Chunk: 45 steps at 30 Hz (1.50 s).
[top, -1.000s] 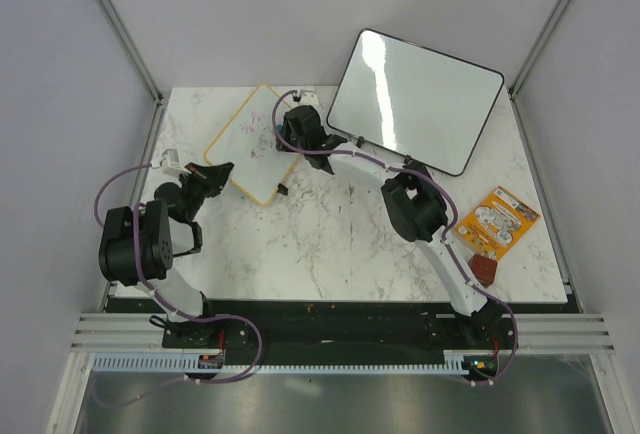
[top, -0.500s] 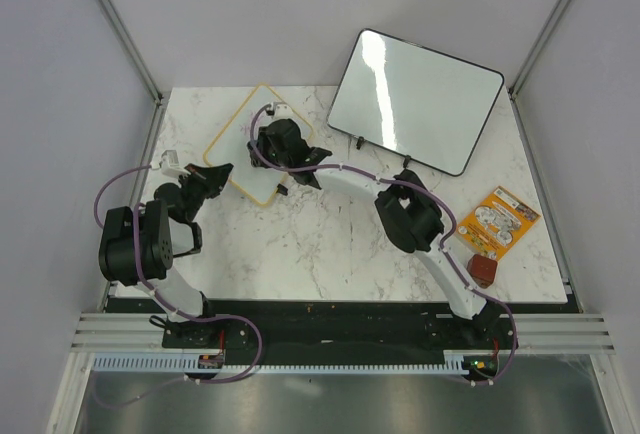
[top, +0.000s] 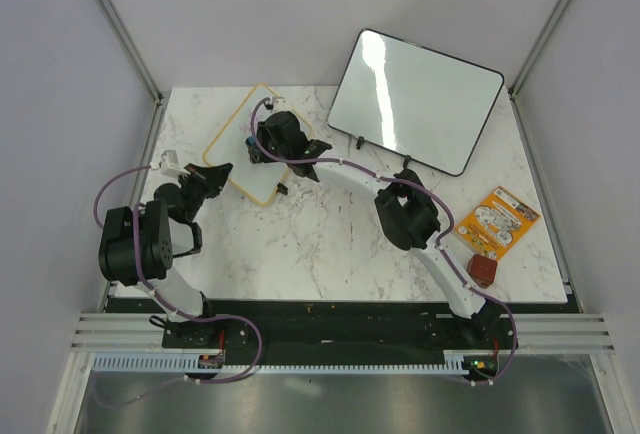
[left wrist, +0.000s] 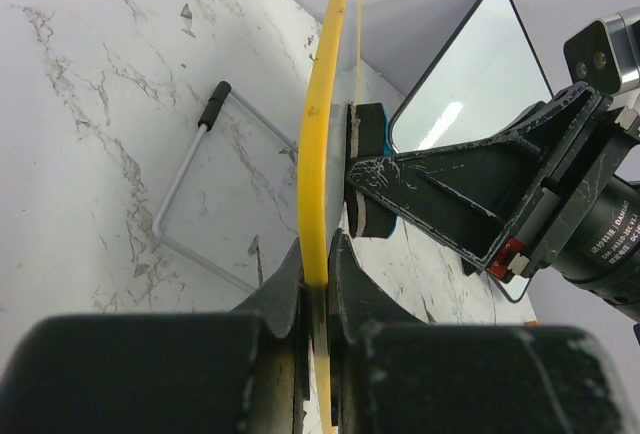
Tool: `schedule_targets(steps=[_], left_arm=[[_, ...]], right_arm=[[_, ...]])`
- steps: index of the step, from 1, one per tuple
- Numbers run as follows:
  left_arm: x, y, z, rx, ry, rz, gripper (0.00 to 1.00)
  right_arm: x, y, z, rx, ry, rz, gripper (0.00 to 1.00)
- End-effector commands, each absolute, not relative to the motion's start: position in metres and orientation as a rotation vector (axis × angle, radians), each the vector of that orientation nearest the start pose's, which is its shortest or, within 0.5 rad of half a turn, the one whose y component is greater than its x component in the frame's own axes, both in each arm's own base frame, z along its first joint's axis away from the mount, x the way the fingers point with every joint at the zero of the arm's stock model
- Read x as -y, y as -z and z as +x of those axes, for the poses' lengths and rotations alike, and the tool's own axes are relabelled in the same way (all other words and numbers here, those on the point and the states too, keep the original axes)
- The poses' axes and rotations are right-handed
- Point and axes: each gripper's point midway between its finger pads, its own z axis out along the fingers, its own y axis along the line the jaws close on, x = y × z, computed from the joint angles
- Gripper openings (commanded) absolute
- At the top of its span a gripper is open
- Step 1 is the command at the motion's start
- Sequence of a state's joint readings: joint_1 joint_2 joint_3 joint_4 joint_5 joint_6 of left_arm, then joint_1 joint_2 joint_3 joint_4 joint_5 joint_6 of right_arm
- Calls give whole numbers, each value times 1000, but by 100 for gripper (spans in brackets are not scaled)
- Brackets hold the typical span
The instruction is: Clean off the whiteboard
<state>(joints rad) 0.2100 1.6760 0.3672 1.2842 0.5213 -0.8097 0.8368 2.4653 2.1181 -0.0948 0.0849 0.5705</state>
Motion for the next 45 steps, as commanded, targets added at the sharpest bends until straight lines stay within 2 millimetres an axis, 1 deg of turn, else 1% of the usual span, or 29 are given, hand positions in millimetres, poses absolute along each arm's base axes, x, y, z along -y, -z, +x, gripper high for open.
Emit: schedule_targets(steps=[1,3,5,6,8,9,12,14,15,16,18,19,22,23,26,27,28,29,30,31,33,34,37,38,39,42,43,44,45], left_arm=[[66,-118,378,-1657,924,-168,2],[67,-118,378,-1656,923,-165,2],[67,-118,378,-1656,924,-165,2],[67,-118,378,-1655,922,-165,2],[67,-118,378,-1655,922,-163,2],[67,-117,378,-1658,924,-163,2],[67,-118,378,-1656,921,-165,2],[67,-118,378,-1658,924,-163,2],[67,-118,378,-1656,922,-164,2],[67,-118,378,-1658,924,-163,2],[67,-118,378,-1655,922,-160,2],[67,-117,377,-1658,923,-162,2],[67,-118,377,-1656,921,-162,2],[68,-119,377,-1654,924,-159,2],[67,-118,377,-1654,923,-161,2],[68,-119,377,-1653,924,-158,2],[68,-118,377,-1655,925,-158,2],[68,-118,377,-1654,924,-159,2],[68,-119,377,-1652,925,-156,2],[68,-119,377,-1653,924,-156,2],[68,-119,377,-1652,923,-155,2],[68,-118,376,-1653,923,-155,2],[68,-119,377,-1653,923,-155,2],[69,-118,376,-1655,925,-156,2],[68,-118,376,-1655,924,-154,2],[68,-118,376,-1655,924,-154,2],[68,-118,376,-1654,923,-152,2],[68,-118,376,-1655,924,-154,2],[69,-119,376,-1654,925,-152,2]], right_arm=[[-508,3,421,-2357,-689,-332,0],[-508,7,418,-2368,-690,-332,0],[-505,21,408,-2402,-671,-340,0],[-500,32,402,-2429,-651,-341,0],[-496,42,391,-2460,-624,-355,0],[-492,50,384,-2484,-608,-363,0],[-487,62,365,-2522,-552,-418,0],[-485,63,355,-2529,-511,-452,0],[-483,67,347,-2545,-505,-466,0],[-484,62,344,-2542,-517,-469,0],[-481,66,336,-2564,-513,-472,0],[-480,64,334,-2568,-521,-470,0],[-475,66,332,-2574,-500,-471,0],[-474,65,334,-2566,-492,-470,0],[-479,57,348,-2524,-483,-462,0],[-485,47,357,-2496,-497,-445,0],[-484,46,364,-2488,-497,-425,0],[-489,36,374,-2462,-516,-405,0],[-490,34,379,-2455,-523,-381,0],[-489,28,390,-2438,-537,-352,0],[-492,16,403,-2401,-580,-296,0],[-489,13,412,-2385,-577,-262,0],[-489,3,429,-2331,-603,-192,0],[-487,2,432,-2321,-605,-173,0],[-490,-3,437,-2290,-630,-151,0],[-489,-6,450,-2268,-665,-99,0],[-488,-14,461,-2248,-675,-79,0],[-487,-8,464,-2252,-671,-70,0],[-486,-7,467,-2255,-664,-65,0]])
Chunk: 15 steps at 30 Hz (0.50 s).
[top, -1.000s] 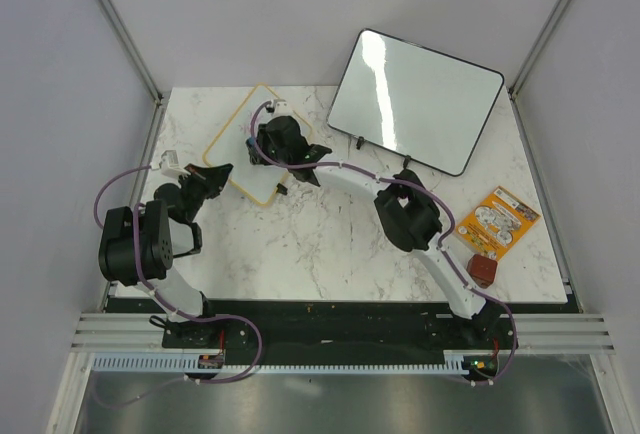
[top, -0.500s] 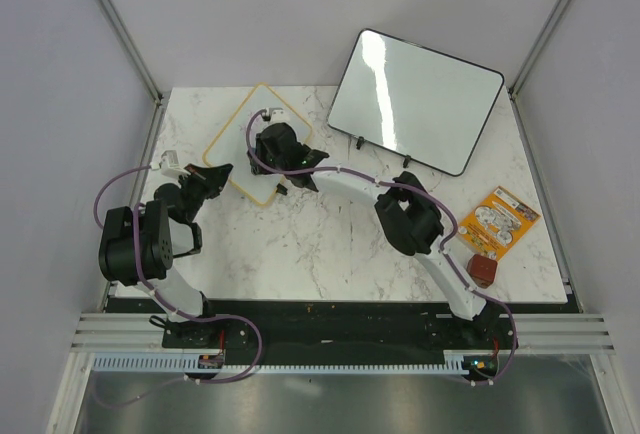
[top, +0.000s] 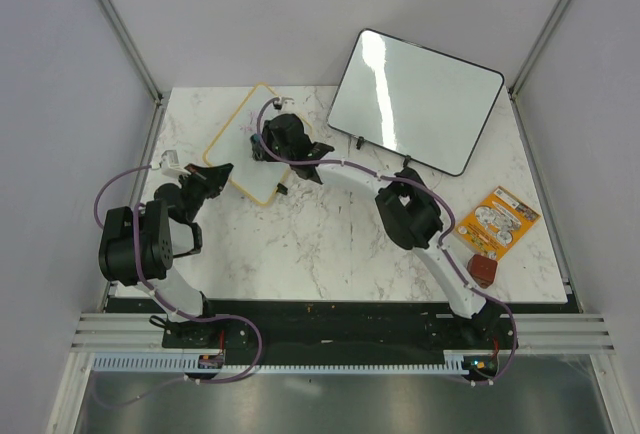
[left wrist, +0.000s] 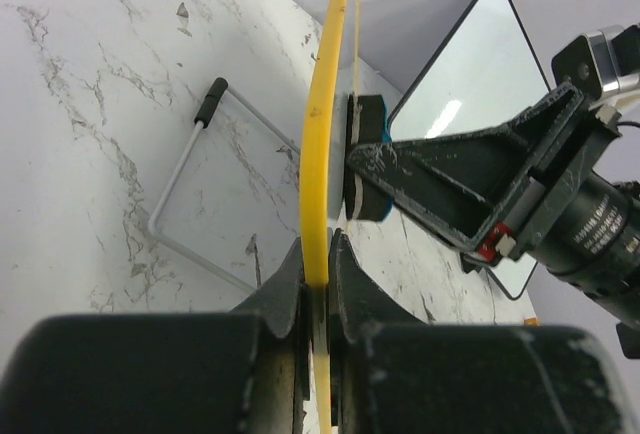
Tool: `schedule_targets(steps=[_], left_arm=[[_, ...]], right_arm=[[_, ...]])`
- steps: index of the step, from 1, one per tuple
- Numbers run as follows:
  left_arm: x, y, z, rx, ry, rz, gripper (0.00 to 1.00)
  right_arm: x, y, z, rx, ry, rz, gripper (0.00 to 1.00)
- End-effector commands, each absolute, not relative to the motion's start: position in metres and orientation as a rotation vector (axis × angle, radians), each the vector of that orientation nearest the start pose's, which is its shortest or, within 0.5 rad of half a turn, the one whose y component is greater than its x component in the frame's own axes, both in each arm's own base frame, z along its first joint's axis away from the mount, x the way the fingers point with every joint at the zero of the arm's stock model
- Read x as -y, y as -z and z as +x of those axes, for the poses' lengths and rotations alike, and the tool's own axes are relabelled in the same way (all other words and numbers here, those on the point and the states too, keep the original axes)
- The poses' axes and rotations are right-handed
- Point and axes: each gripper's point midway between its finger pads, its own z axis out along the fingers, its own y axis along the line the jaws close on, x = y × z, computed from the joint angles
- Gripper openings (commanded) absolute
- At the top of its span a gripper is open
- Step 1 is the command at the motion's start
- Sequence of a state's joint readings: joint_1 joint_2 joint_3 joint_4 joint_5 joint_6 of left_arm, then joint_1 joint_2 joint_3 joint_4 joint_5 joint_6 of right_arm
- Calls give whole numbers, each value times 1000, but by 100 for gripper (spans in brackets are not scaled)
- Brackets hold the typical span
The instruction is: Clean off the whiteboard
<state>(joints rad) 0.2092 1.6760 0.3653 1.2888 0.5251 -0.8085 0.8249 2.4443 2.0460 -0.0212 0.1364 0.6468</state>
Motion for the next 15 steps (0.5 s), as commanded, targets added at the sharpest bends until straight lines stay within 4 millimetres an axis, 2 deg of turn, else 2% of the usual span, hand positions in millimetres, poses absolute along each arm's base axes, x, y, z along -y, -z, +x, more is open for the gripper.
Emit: schedule_targets(steps=[1,4,6,7,8,10,11,15], left_arm=[[69,-119,377,-1653,925,-151,2],[69,-119,377,-1654,924,-151,2],[69,-119,377,-1653,925,-149,2],[68,-118,377,-1656,923,-154,2],[69,-118,377,-1657,926,-151,2],[69,-119,377,-1654,923,-150,2],[69,-118,376,-1655,924,-149,2],[70,-118,376,-1656,926,-147,2]], right_arm=[[-487,-16,478,-2234,-680,-51,0],[-487,-3,479,-2266,-680,-66,0],[-492,0,468,-2287,-706,-99,0],[-491,9,460,-2310,-699,-118,0],[-493,6,455,-2310,-704,-134,0],[-501,16,431,-2331,-689,-206,0],[-506,12,424,-2328,-694,-226,0],[-531,18,378,-2350,-727,-342,0]])
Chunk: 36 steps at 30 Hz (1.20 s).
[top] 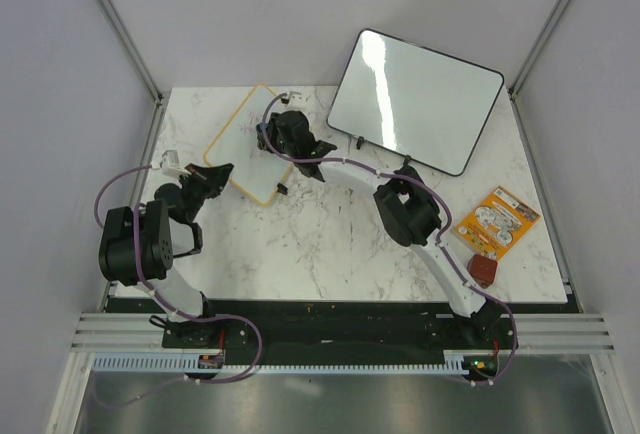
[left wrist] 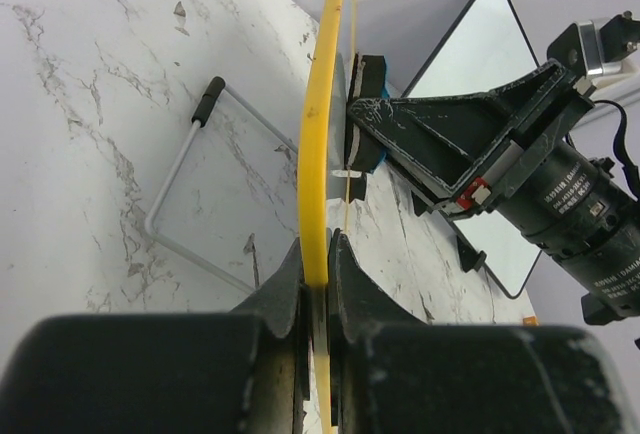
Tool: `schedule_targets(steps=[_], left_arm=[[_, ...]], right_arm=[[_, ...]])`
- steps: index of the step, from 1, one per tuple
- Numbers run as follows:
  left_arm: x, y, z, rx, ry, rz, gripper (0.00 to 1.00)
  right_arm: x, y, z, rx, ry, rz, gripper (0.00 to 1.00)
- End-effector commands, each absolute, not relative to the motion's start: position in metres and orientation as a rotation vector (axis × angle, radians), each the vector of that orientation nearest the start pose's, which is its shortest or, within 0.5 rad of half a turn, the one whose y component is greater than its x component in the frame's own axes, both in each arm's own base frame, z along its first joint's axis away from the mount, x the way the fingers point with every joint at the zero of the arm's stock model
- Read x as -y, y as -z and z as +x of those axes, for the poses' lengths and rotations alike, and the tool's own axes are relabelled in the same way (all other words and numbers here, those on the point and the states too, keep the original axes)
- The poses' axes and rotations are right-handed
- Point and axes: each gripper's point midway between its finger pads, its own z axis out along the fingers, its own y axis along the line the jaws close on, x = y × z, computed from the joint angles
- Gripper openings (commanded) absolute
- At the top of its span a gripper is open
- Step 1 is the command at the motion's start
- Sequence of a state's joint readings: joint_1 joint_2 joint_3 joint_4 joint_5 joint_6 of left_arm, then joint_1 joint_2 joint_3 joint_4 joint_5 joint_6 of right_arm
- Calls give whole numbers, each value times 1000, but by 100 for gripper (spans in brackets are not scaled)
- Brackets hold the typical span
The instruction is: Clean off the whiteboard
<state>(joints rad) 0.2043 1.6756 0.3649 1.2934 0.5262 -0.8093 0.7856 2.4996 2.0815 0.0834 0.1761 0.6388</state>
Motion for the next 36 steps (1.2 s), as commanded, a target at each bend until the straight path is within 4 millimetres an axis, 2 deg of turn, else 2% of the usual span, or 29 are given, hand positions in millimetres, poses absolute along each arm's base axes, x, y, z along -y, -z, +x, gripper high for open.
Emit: schedule_targets(steps=[1,3,4,5,6,11,13,19,23,25,26,30,34,36], left_arm=[[70,-118,376,-1657,927,-148,2],[70,-118,376,-1656,924,-147,2],[70,-119,377,-1653,924,-145,2],[70,-118,376,-1657,927,-145,2],[70,-118,376,-1656,926,-144,2],[70,-118,376,-1656,925,-145,2],[70,-118,376,-1655,925,-144,2],[70,-119,376,-1653,925,-141,2],[71,-119,376,-1654,926,-142,2],[71,-119,376,-1652,926,-141,2],[71,-118,376,-1655,926,-143,2],[71,-119,376,-1652,926,-141,2],[71,-119,376,-1652,924,-138,2],[72,-118,376,-1655,927,-139,2]], right_arm=[[-534,19,369,-2356,-730,-361,0],[-543,15,353,-2353,-743,-395,0],[-541,21,347,-2370,-734,-392,0],[-542,15,346,-2358,-742,-386,0],[-539,23,339,-2374,-736,-393,0],[-530,27,340,-2382,-702,-358,0],[-523,33,346,-2391,-675,-334,0],[-476,51,399,-2441,-613,-111,0],[-449,45,427,-2438,-572,-27,0],[-446,43,429,-2447,-592,-11,0],[-447,42,430,-2447,-596,-17,0],[-465,52,410,-2483,-629,-118,0],[-495,49,381,-2494,-690,-243,0],[-502,43,376,-2485,-706,-262,0]])
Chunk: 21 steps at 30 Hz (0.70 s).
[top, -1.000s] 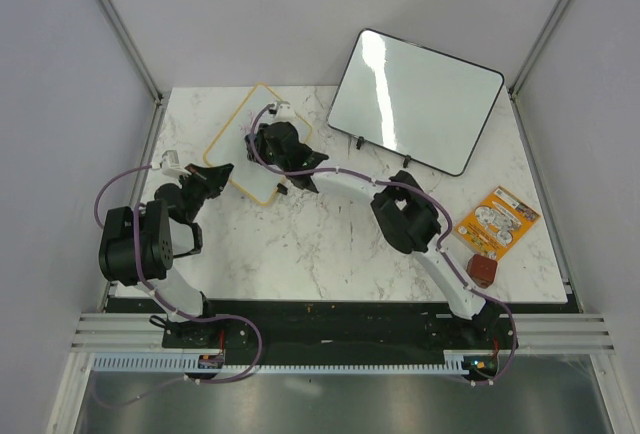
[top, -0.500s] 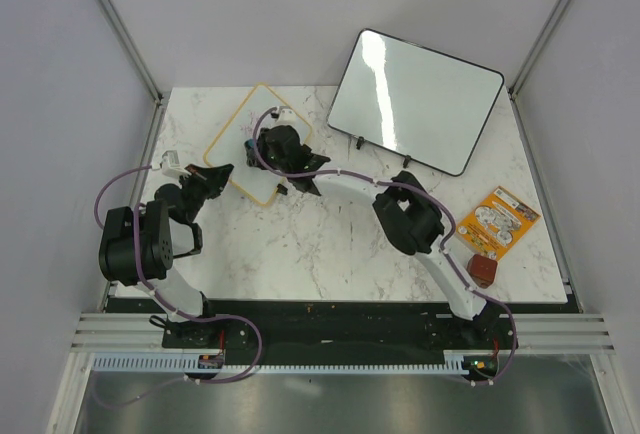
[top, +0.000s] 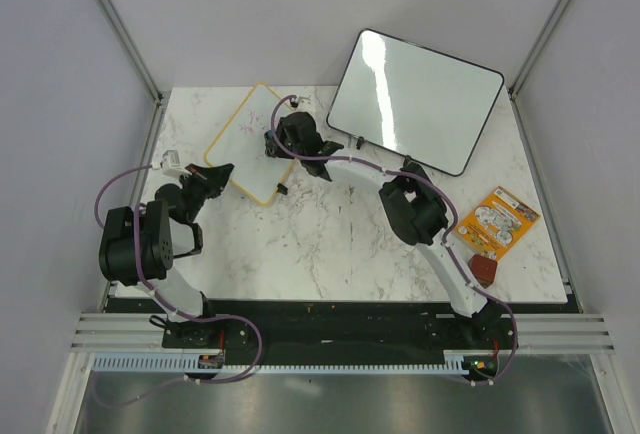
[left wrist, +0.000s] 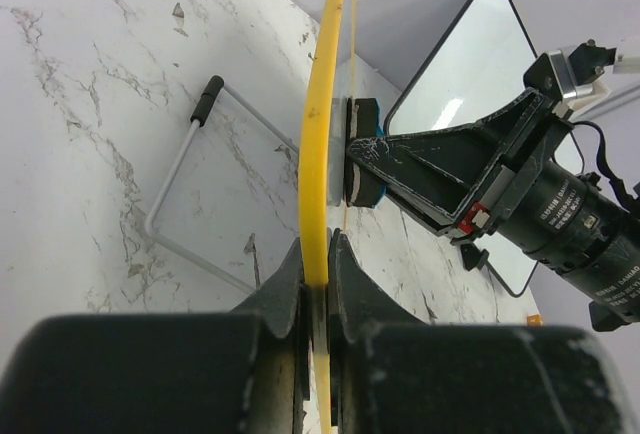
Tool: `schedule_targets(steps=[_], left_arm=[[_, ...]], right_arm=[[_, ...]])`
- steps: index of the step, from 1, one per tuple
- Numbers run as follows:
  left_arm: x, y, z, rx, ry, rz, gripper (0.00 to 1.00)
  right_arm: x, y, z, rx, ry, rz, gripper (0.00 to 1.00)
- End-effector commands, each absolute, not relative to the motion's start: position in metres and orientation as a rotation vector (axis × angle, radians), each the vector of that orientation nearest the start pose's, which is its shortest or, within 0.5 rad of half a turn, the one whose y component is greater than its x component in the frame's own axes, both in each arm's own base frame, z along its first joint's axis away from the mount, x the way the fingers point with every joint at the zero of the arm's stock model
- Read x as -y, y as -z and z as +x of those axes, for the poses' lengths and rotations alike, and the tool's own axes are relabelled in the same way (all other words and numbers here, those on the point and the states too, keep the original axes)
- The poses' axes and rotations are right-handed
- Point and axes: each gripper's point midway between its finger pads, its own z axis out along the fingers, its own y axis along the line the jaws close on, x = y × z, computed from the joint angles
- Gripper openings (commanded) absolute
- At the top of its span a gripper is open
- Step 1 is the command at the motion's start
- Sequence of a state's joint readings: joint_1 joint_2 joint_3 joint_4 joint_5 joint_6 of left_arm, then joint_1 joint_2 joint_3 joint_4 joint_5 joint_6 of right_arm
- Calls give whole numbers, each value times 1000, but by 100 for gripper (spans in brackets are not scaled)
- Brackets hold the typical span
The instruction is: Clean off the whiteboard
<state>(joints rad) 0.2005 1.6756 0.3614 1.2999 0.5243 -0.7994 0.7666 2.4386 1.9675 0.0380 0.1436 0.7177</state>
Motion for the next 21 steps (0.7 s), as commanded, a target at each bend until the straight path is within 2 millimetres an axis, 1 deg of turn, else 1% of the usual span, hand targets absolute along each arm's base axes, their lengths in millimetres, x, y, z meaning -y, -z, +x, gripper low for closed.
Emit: schedule_targets(steps=[1,3,4,5,6,7,8,9,10,11,12,13,15,16,17,19,20,21], left_arm=[[72,-119,376,-1654,926,-137,2],[72,-119,375,-1654,927,-136,2],[72,-120,375,-1652,926,-134,2],[72,-119,375,-1653,926,-134,2],[72,-119,375,-1653,927,-135,2],[72,-119,375,-1654,926,-137,2],[72,-119,375,-1654,925,-136,2],[72,-119,375,-1652,925,-133,2],[72,-120,375,-1652,926,-134,2],[72,-119,375,-1653,926,-134,2],[72,-119,375,-1653,924,-133,2],[72,-119,375,-1653,926,-134,2],[73,-119,375,-1653,927,-130,2],[73,-119,375,-1653,926,-131,2],[74,-119,375,-1654,928,-129,2],[73,-119,375,-1653,924,-128,2],[74,-119,376,-1653,923,-124,2],[74,-120,375,-1655,926,-122,2]], right_arm=[[-504,41,376,-2477,-712,-271,0],[-506,33,384,-2458,-722,-252,0],[-502,31,392,-2454,-726,-231,0],[-504,24,400,-2441,-747,-204,0],[-500,24,407,-2440,-745,-183,0],[-492,20,423,-2438,-773,-141,0],[-492,13,432,-2423,-790,-114,0],[-488,17,438,-2432,-783,-95,0],[-483,5,455,-2408,-794,-62,0],[-479,10,462,-2416,-786,-37,0],[-474,10,467,-2424,-776,-20,0],[-471,0,481,-2397,-789,6,0],[-466,12,487,-2423,-775,21,0],[-468,2,496,-2398,-797,28,0],[-466,16,497,-2423,-788,37,0],[-466,20,499,-2433,-807,49,0],[-465,28,497,-2450,-804,53,0],[-466,30,494,-2462,-827,42,0]])
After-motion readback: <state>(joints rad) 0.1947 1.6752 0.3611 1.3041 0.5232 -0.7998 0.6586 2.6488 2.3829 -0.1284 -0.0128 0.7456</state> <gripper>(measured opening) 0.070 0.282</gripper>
